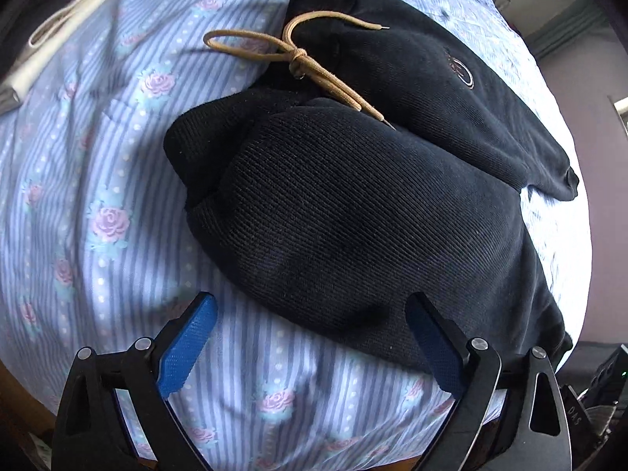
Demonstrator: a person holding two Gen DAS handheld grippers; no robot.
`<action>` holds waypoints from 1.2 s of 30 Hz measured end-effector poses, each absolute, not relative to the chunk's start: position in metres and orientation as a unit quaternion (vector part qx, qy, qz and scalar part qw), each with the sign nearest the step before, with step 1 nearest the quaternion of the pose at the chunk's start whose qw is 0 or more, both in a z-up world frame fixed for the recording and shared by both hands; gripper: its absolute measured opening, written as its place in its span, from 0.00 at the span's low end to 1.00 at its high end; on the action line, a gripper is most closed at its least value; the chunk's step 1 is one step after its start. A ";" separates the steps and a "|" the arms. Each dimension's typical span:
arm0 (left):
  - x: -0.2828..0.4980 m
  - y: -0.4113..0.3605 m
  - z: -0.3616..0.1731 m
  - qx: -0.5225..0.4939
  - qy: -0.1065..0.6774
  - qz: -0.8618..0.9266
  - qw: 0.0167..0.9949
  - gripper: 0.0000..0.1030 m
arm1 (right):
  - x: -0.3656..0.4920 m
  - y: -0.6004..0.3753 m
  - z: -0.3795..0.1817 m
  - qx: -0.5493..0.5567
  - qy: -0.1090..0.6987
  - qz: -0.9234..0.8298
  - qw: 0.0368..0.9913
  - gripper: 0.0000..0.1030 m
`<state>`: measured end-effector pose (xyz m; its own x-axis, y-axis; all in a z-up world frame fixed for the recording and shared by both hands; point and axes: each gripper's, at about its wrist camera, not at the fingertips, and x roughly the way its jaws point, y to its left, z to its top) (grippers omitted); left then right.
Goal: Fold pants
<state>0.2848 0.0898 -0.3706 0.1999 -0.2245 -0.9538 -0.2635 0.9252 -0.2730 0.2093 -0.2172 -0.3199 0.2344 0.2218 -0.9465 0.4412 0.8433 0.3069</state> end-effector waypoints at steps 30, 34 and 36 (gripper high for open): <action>0.300 0.090 -0.277 -0.140 0.654 -0.030 0.743 0.15 | 0.207 -0.272 -0.217 0.281 0.574 -0.107 0.762 0.13; 0.296 0.090 -0.276 -0.145 0.671 -0.005 0.727 0.15 | 0.211 -0.269 -0.185 0.240 0.594 -0.071 0.764 0.13; 0.303 0.091 -0.268 -0.150 0.670 0.010 0.727 0.14 | 0.222 -0.268 -0.170 0.234 0.594 -0.054 0.768 0.13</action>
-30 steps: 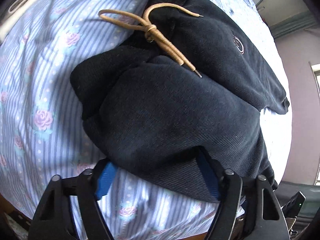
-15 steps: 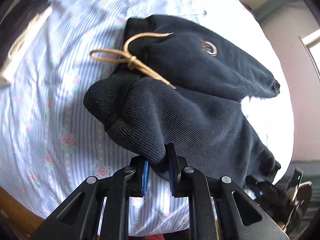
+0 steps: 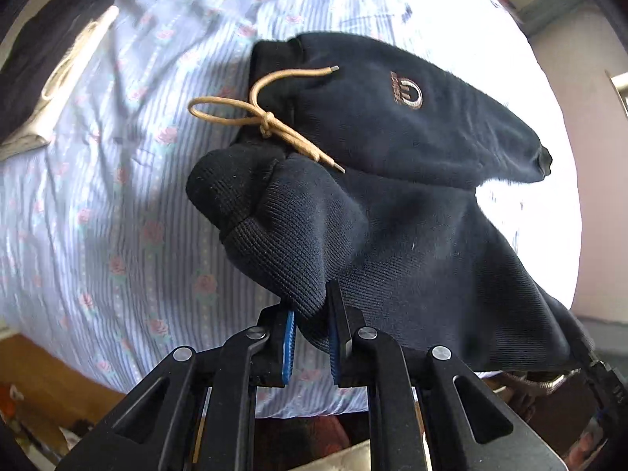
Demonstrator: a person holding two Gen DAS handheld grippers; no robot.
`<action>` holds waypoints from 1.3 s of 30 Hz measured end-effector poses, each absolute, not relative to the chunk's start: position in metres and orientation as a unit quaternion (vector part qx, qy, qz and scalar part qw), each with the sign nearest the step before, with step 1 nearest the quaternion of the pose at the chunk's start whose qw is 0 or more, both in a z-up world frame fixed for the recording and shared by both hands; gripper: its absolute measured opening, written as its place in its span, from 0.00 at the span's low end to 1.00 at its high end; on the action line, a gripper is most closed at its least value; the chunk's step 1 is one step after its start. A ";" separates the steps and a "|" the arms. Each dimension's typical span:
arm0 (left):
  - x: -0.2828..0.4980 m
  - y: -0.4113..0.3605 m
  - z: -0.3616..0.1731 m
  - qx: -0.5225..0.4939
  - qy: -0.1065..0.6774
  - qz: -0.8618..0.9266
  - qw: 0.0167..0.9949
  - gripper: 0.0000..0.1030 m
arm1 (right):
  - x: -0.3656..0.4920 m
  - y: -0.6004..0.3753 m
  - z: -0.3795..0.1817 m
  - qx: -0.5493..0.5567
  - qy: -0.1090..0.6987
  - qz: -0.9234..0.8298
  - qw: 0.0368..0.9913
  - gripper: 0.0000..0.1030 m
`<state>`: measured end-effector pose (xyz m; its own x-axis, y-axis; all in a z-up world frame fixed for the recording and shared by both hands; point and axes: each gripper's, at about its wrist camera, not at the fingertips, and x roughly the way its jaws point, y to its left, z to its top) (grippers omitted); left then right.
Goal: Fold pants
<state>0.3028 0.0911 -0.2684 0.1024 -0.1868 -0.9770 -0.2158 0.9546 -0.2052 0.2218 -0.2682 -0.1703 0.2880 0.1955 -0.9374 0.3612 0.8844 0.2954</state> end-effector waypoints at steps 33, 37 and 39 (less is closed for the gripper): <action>0.487 0.037 -0.201 -0.046 0.520 0.029 0.852 0.80 | 0.468 -0.302 -0.143 0.155 0.465 -0.011 0.872 0.65; 0.510 -0.022 -0.207 0.052 0.528 -0.105 0.841 0.78 | 0.454 -0.334 -0.158 0.121 0.475 -0.033 0.871 0.65; 0.517 -0.047 -0.216 0.089 0.524 -0.147 0.834 0.78 | 0.455 -0.349 -0.179 0.119 0.492 -0.030 0.862 0.65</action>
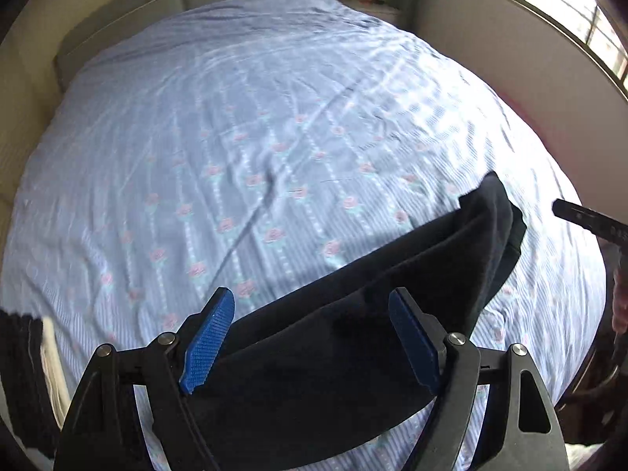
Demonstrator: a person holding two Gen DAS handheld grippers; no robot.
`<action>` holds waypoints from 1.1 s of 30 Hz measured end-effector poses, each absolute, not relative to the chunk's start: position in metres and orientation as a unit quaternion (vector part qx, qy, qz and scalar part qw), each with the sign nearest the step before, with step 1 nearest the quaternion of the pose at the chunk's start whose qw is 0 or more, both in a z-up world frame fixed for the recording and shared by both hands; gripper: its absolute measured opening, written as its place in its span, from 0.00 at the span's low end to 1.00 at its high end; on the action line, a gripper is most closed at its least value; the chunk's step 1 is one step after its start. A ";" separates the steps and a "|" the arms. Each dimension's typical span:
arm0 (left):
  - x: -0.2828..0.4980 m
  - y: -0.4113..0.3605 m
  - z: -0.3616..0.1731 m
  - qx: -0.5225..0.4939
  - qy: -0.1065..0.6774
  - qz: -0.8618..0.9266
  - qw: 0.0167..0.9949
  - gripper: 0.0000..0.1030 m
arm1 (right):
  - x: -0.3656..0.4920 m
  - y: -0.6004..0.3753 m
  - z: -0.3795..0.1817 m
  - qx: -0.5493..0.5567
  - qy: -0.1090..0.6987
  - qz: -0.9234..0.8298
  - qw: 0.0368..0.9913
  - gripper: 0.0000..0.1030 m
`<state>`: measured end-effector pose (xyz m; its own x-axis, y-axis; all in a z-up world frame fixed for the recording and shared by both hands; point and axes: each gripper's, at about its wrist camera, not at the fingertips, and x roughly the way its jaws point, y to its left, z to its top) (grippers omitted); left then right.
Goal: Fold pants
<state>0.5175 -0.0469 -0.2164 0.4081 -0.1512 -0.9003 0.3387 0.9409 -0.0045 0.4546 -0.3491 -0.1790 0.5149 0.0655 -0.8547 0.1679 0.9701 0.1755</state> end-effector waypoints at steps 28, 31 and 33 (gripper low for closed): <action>0.538 -0.025 -0.325 0.072 0.657 -0.138 0.738 0.53 | 0.524 -0.323 -0.300 0.232 0.585 0.049 0.776 0.53; 0.534 -0.030 -0.319 0.063 0.663 -0.146 0.732 0.16 | 0.528 -0.314 -0.296 0.229 0.589 0.052 0.773 0.30; 0.526 -0.031 -0.301 0.061 0.650 -0.145 0.744 0.15 | 0.522 -0.312 -0.281 0.217 0.584 0.045 0.781 0.17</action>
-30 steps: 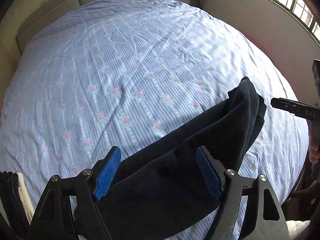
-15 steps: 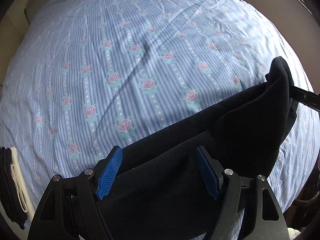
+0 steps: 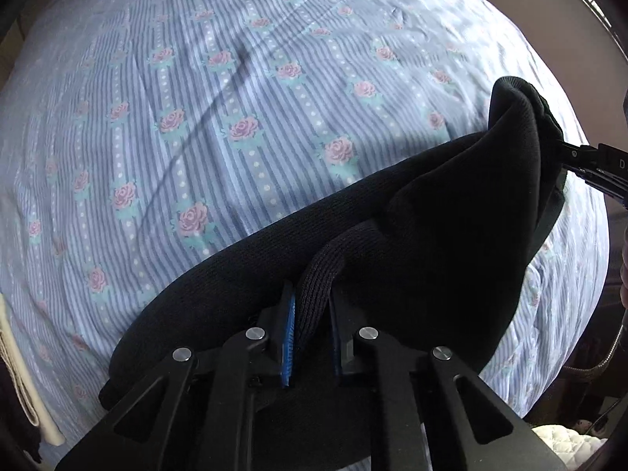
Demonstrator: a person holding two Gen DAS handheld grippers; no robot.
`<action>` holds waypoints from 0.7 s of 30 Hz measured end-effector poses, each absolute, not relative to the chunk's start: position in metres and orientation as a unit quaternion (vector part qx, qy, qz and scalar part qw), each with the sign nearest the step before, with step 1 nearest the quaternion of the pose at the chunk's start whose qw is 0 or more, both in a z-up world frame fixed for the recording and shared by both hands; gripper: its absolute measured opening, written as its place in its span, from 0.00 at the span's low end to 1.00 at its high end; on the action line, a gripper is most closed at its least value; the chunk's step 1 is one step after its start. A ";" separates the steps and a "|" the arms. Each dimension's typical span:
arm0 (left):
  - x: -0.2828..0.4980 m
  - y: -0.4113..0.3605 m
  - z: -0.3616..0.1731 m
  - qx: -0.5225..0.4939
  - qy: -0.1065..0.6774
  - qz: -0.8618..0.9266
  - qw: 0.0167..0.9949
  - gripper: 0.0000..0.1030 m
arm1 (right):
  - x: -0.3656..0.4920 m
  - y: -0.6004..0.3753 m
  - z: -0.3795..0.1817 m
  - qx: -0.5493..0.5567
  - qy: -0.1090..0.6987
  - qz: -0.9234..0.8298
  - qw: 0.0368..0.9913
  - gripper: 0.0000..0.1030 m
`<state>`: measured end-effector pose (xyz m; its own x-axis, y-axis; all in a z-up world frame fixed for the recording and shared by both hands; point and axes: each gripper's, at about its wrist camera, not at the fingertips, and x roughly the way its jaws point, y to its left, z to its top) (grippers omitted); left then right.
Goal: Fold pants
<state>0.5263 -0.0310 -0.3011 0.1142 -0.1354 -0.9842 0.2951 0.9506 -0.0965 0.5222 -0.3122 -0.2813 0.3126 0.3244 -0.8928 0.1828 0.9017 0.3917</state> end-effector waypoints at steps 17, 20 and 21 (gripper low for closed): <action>0.580 -0.046 -0.315 0.072 0.651 -0.080 0.752 0.19 | 0.505 -0.349 -0.263 0.207 0.609 -0.081 0.761 0.24; 0.577 -0.044 -0.301 0.068 0.640 -0.074 0.762 0.31 | 0.503 -0.350 -0.253 0.180 0.599 -0.100 0.774 0.47; 0.573 -0.040 -0.289 0.060 0.626 -0.074 0.774 0.34 | 0.499 -0.346 -0.245 0.169 0.588 -0.110 0.783 0.53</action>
